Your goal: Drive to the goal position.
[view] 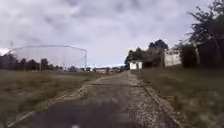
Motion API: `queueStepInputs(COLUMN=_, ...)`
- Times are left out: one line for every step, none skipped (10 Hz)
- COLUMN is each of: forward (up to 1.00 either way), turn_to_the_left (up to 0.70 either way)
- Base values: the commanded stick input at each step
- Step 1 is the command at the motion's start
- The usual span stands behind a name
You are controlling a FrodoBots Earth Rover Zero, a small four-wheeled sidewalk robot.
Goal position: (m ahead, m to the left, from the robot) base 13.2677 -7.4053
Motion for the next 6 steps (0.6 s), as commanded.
queueStepInputs(forward=1.0, turn_to_the_left=-0.1)
queueStepInputs(forward=1.0, turn_to_the_left=-0.1)
queueStepInputs(forward=1.0, turn_to_the_left=-0.1)
queueStepInputs(forward=1.0, turn_to_the_left=-0.1)
queueStepInputs(forward=1.0, turn_to_the_left=-0.1)
queueStepInputs(forward=1.0, turn_to_the_left=-0.1)
